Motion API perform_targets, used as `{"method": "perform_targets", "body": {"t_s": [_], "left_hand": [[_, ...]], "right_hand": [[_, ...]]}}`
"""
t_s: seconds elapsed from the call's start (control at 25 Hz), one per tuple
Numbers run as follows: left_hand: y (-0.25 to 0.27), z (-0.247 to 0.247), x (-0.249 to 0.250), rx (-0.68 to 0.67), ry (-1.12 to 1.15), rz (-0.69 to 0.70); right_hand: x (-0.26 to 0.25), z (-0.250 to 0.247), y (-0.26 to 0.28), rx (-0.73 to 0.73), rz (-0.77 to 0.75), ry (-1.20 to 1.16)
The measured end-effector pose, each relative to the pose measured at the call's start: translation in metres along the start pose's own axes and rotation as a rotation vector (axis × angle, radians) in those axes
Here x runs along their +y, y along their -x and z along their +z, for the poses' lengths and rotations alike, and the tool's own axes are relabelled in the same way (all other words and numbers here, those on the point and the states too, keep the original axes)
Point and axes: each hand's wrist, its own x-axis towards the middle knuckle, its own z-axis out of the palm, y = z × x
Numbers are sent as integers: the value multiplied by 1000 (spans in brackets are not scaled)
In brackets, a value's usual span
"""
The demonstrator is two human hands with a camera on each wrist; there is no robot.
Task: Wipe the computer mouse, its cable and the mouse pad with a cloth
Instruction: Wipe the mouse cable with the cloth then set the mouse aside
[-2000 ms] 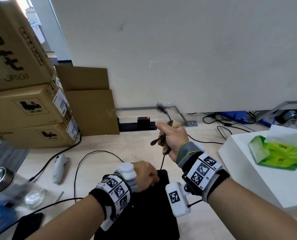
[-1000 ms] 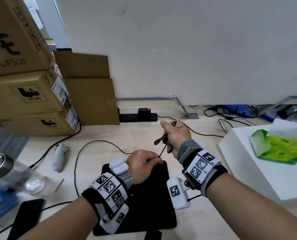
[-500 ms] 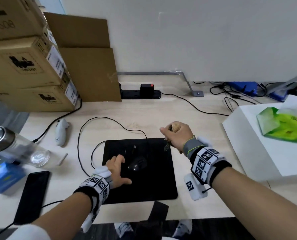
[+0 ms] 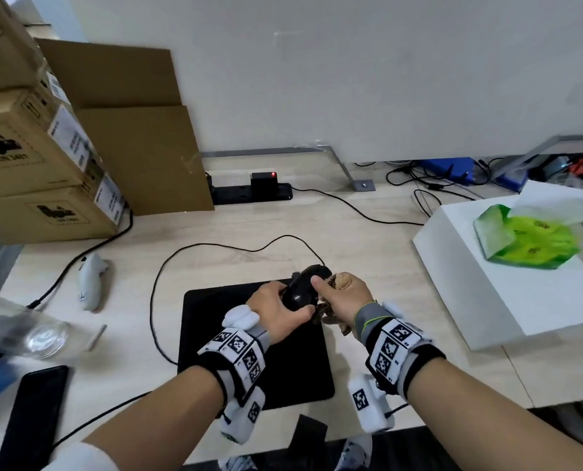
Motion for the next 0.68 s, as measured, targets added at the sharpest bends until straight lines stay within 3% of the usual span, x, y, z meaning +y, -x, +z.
{"method": "perform_targets", "body": {"t_s": [0.12,0.28,0.52,0.68], "left_hand": [[-6,14,25,24,-3,122],[-21,17,24,-37,-42,248],[-37,5,21,19,-36,232],[-38,7,31,-14,-7,263]], "right_hand": [[-1,-13,-13,87,18,-129],[1,-53,-21,142,-20,-93],[47,-118,-24,6,106,527],[48,-126,-28,-87,172,731]]}}
